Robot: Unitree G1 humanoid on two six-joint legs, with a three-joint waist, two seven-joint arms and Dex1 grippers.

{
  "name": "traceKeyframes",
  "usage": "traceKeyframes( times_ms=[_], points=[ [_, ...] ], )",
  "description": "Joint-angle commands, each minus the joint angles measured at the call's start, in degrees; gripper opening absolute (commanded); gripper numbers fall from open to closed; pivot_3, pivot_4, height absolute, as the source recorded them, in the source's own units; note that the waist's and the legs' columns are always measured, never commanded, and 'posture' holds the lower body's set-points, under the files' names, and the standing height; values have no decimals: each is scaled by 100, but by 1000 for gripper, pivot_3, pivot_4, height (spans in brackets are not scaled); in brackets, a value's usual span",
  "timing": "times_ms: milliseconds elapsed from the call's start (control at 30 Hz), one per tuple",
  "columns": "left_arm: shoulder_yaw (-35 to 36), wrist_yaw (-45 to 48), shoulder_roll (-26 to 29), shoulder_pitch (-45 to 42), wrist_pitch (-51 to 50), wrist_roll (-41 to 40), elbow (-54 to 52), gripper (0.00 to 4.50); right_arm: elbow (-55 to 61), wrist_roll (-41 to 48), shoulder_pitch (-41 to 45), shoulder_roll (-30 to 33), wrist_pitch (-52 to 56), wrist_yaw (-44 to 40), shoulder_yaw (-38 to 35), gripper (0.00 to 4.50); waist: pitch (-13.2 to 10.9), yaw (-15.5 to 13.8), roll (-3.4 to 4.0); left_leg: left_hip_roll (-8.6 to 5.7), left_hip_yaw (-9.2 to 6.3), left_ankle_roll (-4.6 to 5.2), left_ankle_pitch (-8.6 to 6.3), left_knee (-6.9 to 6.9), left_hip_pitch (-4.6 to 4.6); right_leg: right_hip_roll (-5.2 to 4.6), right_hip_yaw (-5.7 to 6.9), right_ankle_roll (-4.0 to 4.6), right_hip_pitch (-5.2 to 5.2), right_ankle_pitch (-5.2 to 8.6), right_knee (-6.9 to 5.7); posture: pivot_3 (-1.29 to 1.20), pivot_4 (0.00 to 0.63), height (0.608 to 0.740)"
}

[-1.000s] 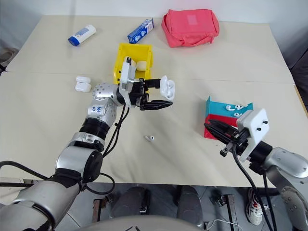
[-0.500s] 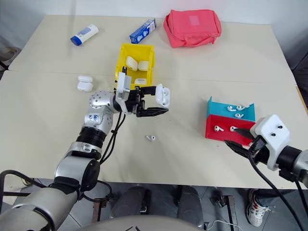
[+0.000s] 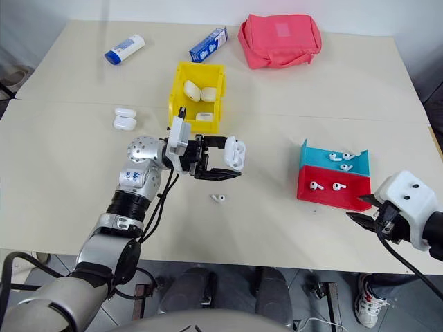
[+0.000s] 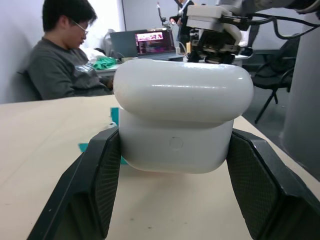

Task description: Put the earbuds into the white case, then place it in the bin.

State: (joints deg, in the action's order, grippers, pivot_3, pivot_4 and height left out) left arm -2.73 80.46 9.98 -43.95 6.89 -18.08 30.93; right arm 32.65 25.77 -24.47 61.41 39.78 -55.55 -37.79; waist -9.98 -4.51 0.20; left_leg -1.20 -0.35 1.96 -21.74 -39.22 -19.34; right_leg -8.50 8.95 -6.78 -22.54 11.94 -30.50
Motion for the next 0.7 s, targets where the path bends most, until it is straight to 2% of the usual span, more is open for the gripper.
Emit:
traceKeyframes(
  times_ms=[33,100,333,433,467,700],
  points=[
    [-39,-48,-54,18,2,-154,-289,2797,16,-93,188,94,-13,-43,-146,3433,0,1,0,0,0,0,0,0,0,0,0,0,0,0,0,0,150,740],
    [-60,-48,-85,44,-9,-168,-318,2797,0,-101,220,193,77,-175,-112,4105,1,1,1,0,0,-1,-1,0,0,0,0,0,0,0,0,0,150,740],
    [-193,85,-217,139,13,-201,-411,2797,-374,-392,619,614,-344,-529,372,4105,0,5,1,-2,2,-1,0,0,0,0,1,0,0,0,0,0,150,740],
    [-281,158,-261,215,15,-221,-514,2797,-603,-763,618,877,-575,-677,657,3570,0,-2,1,-4,3,0,0,0,1,-1,-1,0,0,0,0,0,150,740],
    [-309,176,-269,247,8,-228,-560,2797,-659,-926,591,1023,-633,-721,773,3182,0,0,1,-4,1,0,0,0,0,-1,1,0,0,0,0,0,150,740],
    [-435,228,-270,395,-46,-270,-799,2797,-1159,-993,1377,1223,-935,-973,1612,3182,1,31,2,-2,4,-4,2,0,3,0,0,1,1,0,-1,0,150,740]
  ],
)
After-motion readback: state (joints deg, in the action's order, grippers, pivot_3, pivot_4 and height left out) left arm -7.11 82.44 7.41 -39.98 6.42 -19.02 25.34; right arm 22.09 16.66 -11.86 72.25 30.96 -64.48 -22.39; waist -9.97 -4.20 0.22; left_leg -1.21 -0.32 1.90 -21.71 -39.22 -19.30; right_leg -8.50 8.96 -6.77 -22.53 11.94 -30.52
